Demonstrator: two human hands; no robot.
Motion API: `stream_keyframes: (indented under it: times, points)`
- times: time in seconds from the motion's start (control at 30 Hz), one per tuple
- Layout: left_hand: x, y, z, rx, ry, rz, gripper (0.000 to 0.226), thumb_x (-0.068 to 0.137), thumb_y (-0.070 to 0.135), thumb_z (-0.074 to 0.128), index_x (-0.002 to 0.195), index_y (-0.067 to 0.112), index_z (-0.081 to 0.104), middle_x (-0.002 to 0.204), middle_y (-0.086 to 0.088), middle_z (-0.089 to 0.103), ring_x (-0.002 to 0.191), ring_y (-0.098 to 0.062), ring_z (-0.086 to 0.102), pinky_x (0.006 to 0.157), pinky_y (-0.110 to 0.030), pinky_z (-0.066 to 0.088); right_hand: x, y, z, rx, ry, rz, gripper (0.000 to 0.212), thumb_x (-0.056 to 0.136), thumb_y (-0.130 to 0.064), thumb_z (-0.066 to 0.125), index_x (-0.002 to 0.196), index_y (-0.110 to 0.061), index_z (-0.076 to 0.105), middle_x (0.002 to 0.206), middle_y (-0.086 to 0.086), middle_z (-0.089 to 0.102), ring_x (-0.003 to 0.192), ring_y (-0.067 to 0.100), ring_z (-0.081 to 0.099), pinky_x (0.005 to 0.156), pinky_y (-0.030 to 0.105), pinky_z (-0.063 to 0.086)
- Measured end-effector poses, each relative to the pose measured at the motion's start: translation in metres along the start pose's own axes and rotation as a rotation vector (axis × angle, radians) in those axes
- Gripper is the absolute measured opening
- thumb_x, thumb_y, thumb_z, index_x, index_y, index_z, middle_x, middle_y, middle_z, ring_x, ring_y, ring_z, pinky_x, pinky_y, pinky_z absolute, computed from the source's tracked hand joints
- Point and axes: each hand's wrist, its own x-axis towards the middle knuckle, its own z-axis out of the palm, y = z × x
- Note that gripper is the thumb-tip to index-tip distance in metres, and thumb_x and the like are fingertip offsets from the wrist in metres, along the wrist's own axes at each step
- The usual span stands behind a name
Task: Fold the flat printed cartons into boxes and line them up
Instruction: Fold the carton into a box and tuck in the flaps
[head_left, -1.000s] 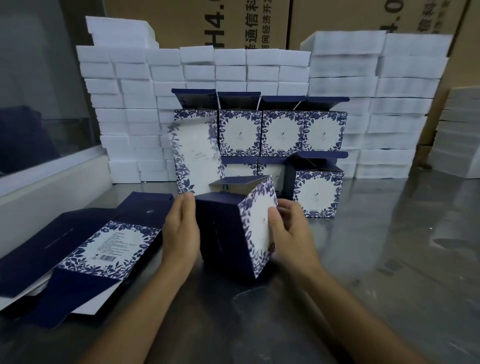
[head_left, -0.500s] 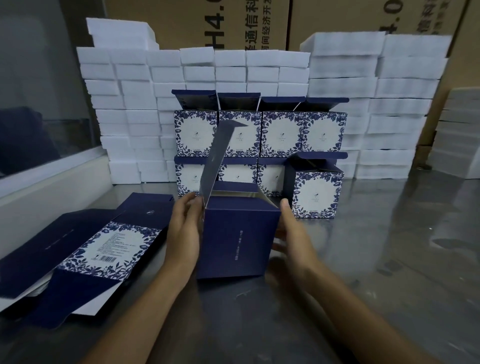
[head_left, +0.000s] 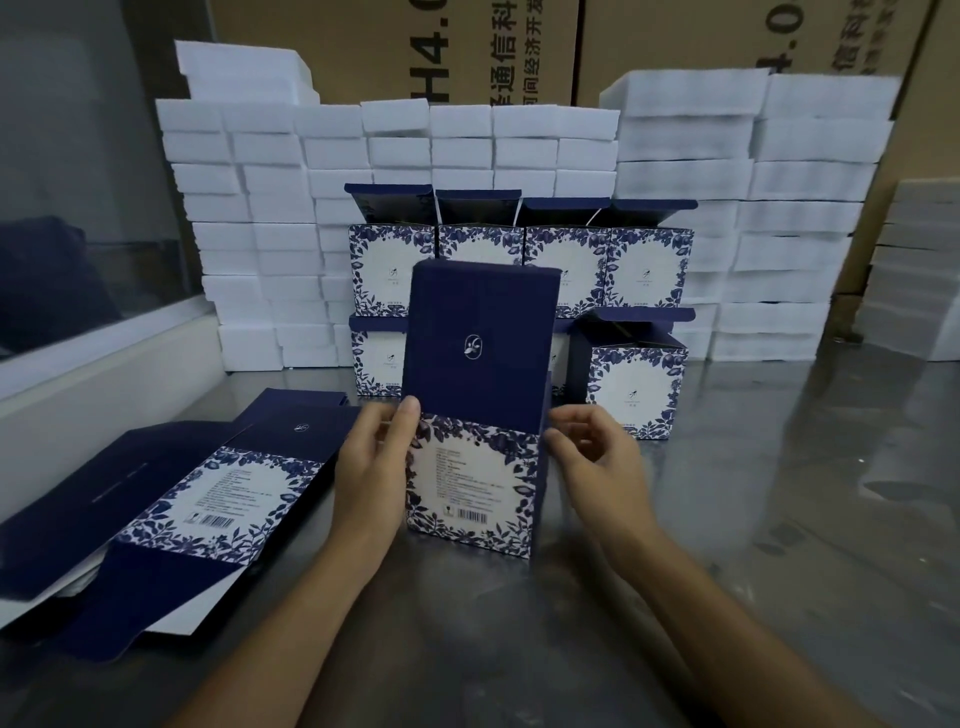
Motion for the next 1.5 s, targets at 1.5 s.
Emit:
stream_keyframes:
  times: [1.5]
  points:
    - [-0.017,0.007,0.018,0.517,-0.073,0.635,0.043,0.1,0.033,0.039,0.119,0.008,0.068,0.102,-0.004,0.072,0.086,-0.02,0.069,0.067,-0.043,0.057,-0.024,-0.025,0.026,-0.78,0.093,-0.707,0.016,0.096,-0.026,0.059,0.094,-0.021,0.074,0.102,-0.006,0.068,0.095,0.025,0.061,0.073,0.051,0.048]
